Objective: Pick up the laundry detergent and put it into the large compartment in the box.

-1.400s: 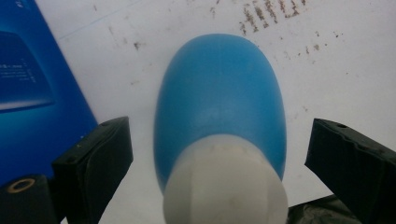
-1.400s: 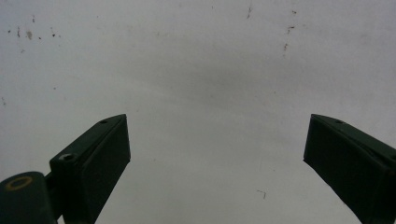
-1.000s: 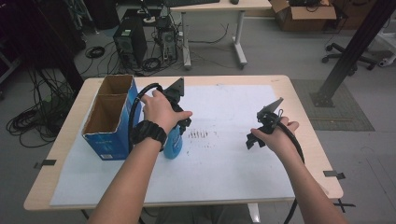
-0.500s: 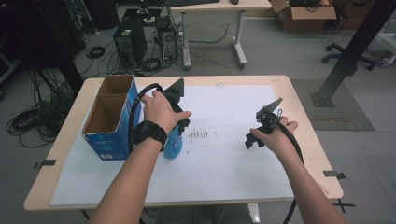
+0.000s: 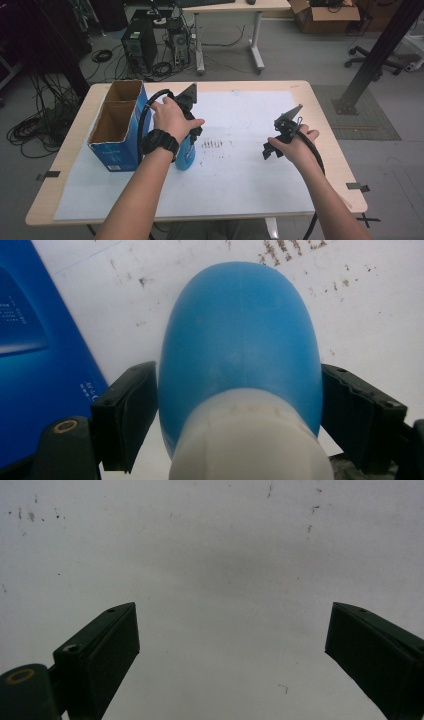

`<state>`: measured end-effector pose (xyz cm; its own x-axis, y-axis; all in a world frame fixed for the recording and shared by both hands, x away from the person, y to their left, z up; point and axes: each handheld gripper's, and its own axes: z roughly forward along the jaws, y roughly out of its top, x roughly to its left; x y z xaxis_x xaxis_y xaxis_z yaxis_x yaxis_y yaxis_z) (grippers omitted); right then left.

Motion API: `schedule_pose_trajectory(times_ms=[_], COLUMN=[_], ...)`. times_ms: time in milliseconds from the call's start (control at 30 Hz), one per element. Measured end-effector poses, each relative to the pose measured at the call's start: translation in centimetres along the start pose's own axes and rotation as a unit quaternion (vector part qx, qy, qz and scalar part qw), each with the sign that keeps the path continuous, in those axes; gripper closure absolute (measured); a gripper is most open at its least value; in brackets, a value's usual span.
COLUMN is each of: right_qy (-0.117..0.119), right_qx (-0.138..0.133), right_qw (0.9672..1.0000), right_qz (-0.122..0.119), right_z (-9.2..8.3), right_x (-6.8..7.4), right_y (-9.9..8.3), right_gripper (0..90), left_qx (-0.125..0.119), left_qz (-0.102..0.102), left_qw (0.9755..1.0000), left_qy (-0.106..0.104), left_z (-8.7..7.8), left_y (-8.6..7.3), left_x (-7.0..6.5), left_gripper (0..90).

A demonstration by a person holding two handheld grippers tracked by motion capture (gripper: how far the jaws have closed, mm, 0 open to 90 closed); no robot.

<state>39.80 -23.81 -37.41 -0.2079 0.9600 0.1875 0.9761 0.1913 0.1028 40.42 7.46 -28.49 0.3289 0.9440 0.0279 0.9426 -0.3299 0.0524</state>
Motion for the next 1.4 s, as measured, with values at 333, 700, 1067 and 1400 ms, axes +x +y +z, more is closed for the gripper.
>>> schedule_pose_trajectory(times_ms=[333,700,1067,1400], right_qy=[0.002,0.001,0.005,0.006], right_qx=[0.0,0.002,0.002,0.001], right_qw=[1.0,1.0,1.0,1.0], right_qz=[0.0,0.001,0.0,-0.002], right_z=[-0.04,-0.06,0.01,0.02], right_x=[0.13,0.1,0.12,0.19], right_y=[-0.06,-0.14,-0.19,-0.12], right_gripper=[7.3,7.3,7.3,7.3], left_qx=[0.002,0.003,0.004,0.006], left_qz=[-0.003,-0.003,-0.002,0.001], left_qw=[1.0,1.0,1.0,1.0], left_qy=[-0.002,-0.001,-0.002,-0.003], left_z=[-0.15,-0.18,-0.2,-0.27], left_y=[-0.05,0.03,0.17,0.25], left_x=[0.09,0.09,-0.02,-0.04], left_gripper=[25.2,27.9,30.4,32.9])
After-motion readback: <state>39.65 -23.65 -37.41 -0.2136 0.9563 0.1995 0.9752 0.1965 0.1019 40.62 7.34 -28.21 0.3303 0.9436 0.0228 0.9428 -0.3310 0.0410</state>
